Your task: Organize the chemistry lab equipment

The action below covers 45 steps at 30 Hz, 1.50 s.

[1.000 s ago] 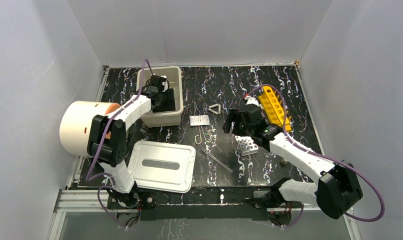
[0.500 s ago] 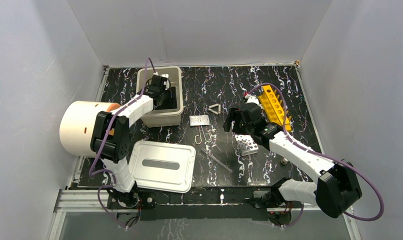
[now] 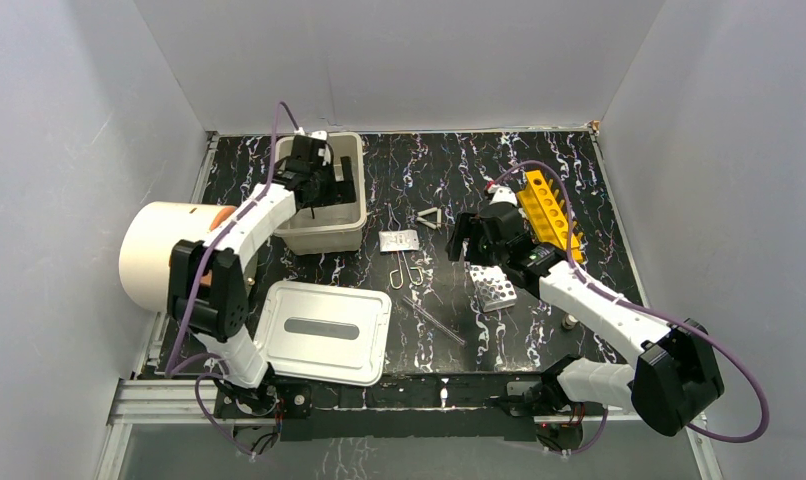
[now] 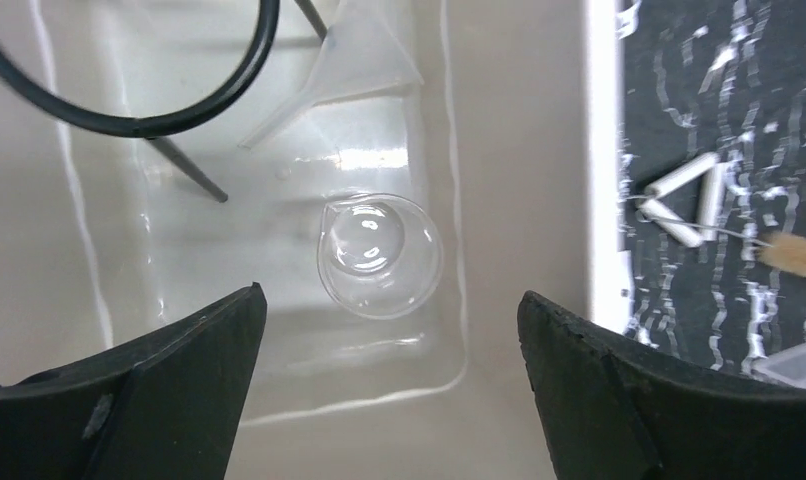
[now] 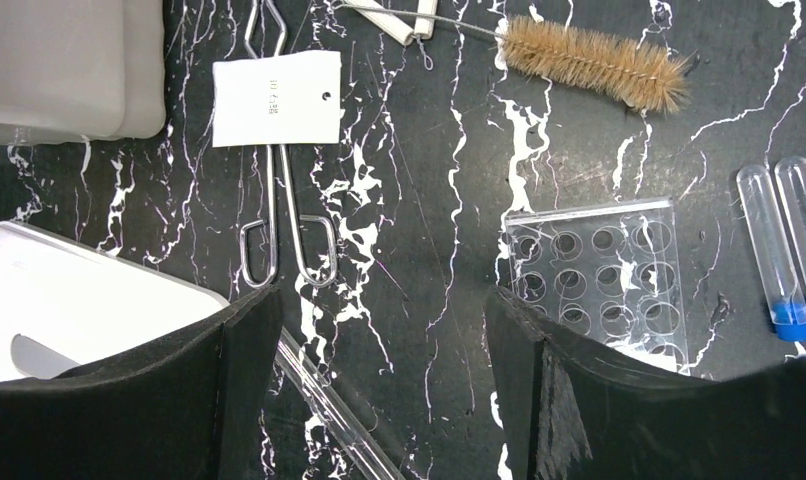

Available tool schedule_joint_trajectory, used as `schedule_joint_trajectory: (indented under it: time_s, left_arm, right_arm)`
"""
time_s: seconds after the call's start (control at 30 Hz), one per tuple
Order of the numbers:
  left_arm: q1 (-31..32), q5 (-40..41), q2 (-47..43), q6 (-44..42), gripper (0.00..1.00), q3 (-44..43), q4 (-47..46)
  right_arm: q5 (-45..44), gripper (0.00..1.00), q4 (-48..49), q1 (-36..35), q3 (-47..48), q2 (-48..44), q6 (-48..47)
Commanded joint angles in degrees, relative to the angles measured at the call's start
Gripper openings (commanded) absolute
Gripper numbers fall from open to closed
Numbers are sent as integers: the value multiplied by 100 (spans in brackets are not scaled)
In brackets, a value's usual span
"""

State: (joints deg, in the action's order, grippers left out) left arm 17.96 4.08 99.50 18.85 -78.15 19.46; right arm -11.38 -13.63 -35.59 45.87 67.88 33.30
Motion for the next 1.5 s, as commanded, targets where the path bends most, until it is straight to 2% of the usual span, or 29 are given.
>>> schedule_joint_trajectory:
  time_s: [0.0,0.27,0.47,0.67,0.93,1.13,1.27,1.47]
  left_arm:
    - [-7,53,-849,211,98,-352,485]
    - [-3,-173,-1738,104,98,-562,725]
    - [-5,-1621,-2462,470,98,-226,127]
    - [6,-2463,-2860,994,98,210,-387]
    - [6,-2393,-3066,1230,98,538,-396]
    - [5,-2147,-3086,1252,98,490,-216]
    - [5,-1686,-3093,1261,98,367,73]
    - [5,-1089,-3166,1323,98,206,533]
  right_arm:
    - [-3,82,81,36,353,21,-197]
    - [-234,82,-64,48,700,195,-664]
    - [135,82,-123,45,1025,586,-981]
    - [825,80,-359,40,1474,1443,-998]
    - [1102,70,-1084,-189,2488,2912,-773]
    - [876,68,-1151,-537,3232,3695,-669]
    - [764,69,-999,-587,3613,4119,-950]
    - [558,70,-869,-591,4086,4722,-1944]
